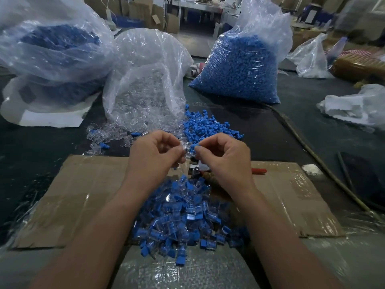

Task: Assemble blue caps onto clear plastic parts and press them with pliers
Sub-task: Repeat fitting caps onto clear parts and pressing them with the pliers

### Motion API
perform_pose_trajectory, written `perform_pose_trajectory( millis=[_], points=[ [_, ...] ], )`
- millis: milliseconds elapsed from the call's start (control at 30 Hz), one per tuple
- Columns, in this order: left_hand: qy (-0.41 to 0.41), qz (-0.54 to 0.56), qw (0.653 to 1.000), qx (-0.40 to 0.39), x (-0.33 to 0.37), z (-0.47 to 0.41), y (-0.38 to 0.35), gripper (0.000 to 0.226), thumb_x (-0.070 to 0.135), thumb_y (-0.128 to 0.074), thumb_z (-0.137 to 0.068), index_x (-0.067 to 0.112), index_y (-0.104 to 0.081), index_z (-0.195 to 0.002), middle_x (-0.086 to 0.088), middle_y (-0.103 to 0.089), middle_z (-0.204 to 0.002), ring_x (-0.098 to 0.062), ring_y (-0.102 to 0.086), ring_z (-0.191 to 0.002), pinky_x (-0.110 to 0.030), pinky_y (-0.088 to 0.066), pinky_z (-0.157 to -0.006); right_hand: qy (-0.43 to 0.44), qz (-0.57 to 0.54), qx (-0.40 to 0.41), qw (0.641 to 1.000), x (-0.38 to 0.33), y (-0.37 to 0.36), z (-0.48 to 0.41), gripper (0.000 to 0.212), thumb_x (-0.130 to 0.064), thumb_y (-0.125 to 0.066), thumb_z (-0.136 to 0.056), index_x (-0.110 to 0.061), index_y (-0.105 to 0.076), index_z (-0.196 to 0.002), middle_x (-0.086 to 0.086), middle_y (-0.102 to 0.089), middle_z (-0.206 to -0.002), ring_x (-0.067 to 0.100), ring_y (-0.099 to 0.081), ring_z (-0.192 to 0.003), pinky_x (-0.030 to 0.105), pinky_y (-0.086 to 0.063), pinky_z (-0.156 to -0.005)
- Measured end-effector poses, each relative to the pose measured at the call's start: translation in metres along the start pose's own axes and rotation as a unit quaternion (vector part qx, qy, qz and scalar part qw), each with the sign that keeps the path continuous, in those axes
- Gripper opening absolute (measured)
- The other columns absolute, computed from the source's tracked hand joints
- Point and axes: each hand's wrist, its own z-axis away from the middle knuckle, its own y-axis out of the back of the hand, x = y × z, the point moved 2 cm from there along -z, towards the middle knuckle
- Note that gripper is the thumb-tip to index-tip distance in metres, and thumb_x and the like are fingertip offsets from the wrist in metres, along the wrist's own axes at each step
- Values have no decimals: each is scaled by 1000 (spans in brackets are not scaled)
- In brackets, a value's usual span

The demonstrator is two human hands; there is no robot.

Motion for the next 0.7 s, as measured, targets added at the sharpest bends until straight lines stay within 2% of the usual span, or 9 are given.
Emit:
perform_pose_trajectory(
  millis=[200, 333, 500, 600, 700],
  points=[
    [-10, -16, 1000, -21, -1, 0, -4, 23, -1, -68, -77, 19, -59, -74, 1, -66, -60, -5, -66, -56, -12, -49, -52, 23, -7, 4, 1000, 0, -8, 3, 24, -11, -72, -77, -28, -59, -66, -15, -59, -59, -3, -58, -58, 8, -44, -56],
    [-13, -25, 999, -40, -1, 2, -6, 23, 0, -67, -78, 20, -59, -73, 5, -66, -58, -3, -65, -55, -10, -47, -51, 22, 15, 8, 1000, 2, -9, 3, 25, -15, -72, -77, -29, -58, -64, -16, -58, -58, -4, -57, -58, 8, -43, -54],
    [-23, -38, 998, -54, 1, 3, -6, 23, 0, -66, -80, 21, -59, -74, 3, -67, -63, -2, -65, -56, -10, -47, -53, 22, 19, -35, 999, 3, -8, 3, 20, -20, -74, -76, -29, -59, -67, -15, -58, -60, -4, -57, -59, 8, -44, -54],
    [-26, -16, 998, -61, 3, 3, -4, 24, -4, -64, -79, 19, -60, -73, 5, -67, -58, -3, -64, -54, -11, -48, -53, 21, -16, -54, 998, 1, -4, 2, 18, -19, -76, -73, -27, -60, -76, -12, -61, -71, -2, -59, -67, 11, -48, -61],
    [-21, 20, 997, -78, 5, 3, -2, 22, -4, -63, -79, 17, -61, -72, 4, -68, -59, -7, -64, -53, -14, -50, -52, 35, -60, -77, 995, 0, -1, 1, 28, -11, -76, -72, -30, -63, -89, -13, -63, -90, 1, -62, -81, 15, -50, -74]
  ],
)
